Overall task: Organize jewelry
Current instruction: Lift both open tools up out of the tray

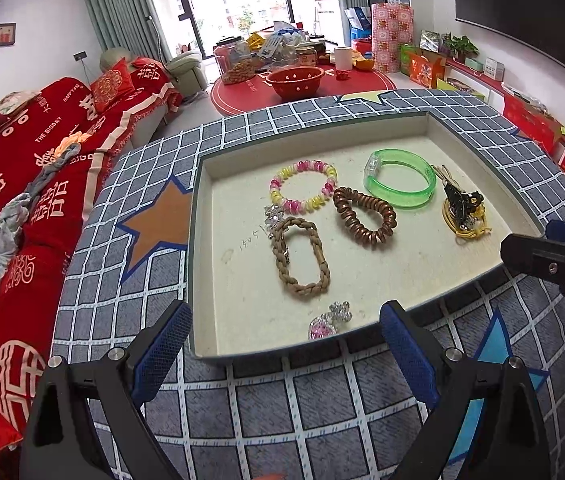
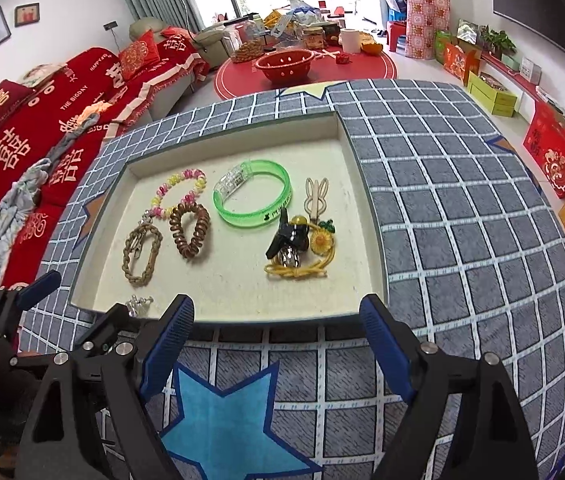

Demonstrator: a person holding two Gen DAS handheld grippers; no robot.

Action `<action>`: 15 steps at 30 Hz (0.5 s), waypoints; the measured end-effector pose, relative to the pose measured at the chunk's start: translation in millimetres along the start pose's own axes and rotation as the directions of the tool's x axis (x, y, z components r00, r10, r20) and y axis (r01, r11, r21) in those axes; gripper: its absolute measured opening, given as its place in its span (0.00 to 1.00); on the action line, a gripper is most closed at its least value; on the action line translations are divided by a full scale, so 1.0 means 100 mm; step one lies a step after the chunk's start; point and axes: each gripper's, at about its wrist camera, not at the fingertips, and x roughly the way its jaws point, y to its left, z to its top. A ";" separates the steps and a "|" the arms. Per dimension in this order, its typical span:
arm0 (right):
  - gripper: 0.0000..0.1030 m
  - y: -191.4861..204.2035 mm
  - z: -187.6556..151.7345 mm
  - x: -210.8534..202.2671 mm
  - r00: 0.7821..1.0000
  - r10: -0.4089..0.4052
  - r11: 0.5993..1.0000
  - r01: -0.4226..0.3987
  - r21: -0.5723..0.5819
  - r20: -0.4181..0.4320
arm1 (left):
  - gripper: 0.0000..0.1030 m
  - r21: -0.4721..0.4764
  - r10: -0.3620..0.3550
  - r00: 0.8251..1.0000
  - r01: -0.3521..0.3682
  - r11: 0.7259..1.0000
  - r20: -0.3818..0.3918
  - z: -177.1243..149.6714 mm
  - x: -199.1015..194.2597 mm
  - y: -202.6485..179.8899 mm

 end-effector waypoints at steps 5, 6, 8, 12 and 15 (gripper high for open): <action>0.84 -0.02 -0.14 -0.06 1.000 0.004 1.000 -0.004 0.019 0.002 | 1.00 -0.033 -0.012 1.000 0.013 0.999 0.019 -0.09 -0.15 0.04; 0.84 -0.02 -0.16 -0.08 1.000 0.002 1.000 -0.002 0.015 0.007 | 1.00 -0.039 -0.016 1.000 0.016 0.999 0.023 -0.12 -0.18 0.05; 0.84 0.01 -0.22 -0.12 1.000 -0.003 1.000 0.003 0.008 0.022 | 1.00 -0.052 -0.021 0.999 0.023 0.998 0.027 -0.18 -0.24 0.06; 0.84 0.04 -0.33 -0.22 0.999 -0.011 1.000 0.011 0.003 0.049 | 1.00 -0.078 -0.028 0.999 0.030 0.996 0.033 -0.30 -0.34 0.06; 0.84 0.06 -0.40 -0.29 0.998 -0.020 1.000 0.019 0.005 0.068 | 1.00 -0.100 -0.031 0.999 0.035 0.994 0.040 -0.39 -0.41 0.07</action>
